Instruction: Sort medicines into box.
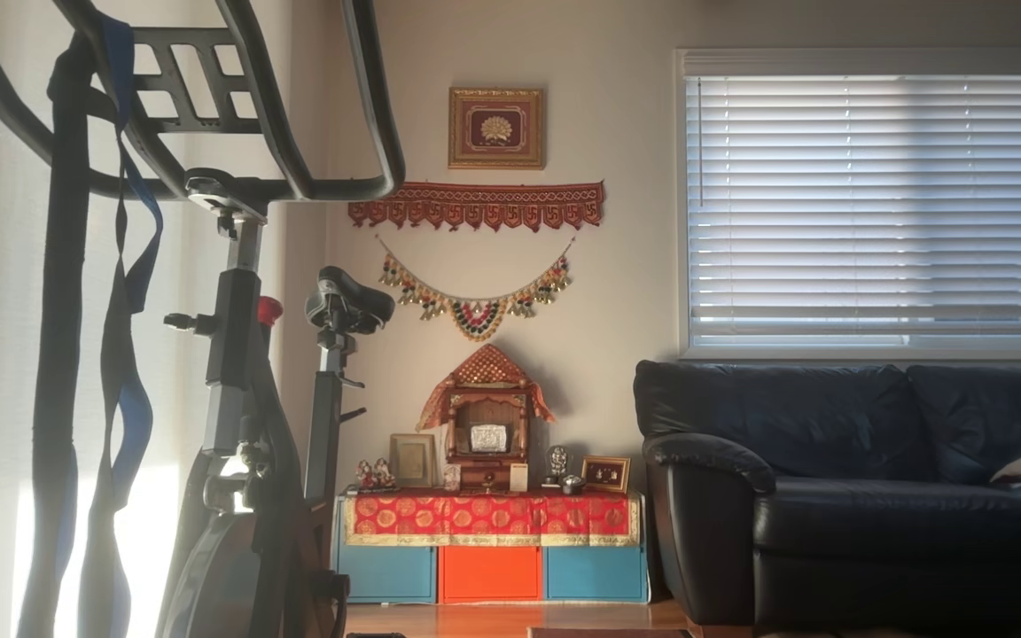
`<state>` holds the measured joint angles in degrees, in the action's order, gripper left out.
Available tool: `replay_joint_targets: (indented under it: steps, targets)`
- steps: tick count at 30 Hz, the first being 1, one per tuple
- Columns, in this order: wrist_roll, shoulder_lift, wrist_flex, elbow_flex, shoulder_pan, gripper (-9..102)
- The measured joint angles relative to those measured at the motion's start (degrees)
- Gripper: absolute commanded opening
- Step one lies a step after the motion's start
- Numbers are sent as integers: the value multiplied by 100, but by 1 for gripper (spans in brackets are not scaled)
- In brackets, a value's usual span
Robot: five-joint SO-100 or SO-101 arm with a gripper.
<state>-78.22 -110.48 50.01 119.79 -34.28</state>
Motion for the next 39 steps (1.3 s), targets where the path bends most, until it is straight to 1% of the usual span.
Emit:
replay_joint_targets:
  steps: [8,17,21,24,31,32,35,39]
  targets:
    - [-62,-167,-193,343,44,23]
    - [-62,-185,-352,360,35,22]
    - [-62,-185,-352,360,35,17]
    - [-79,-185,-352,360,35,16]
    - [-185,-185,-352,360,35,17]
    - [-185,-185,-352,360,35,17]
    - [-185,-185,-352,396,35,10]
    - [-185,-185,-352,396,35,9]
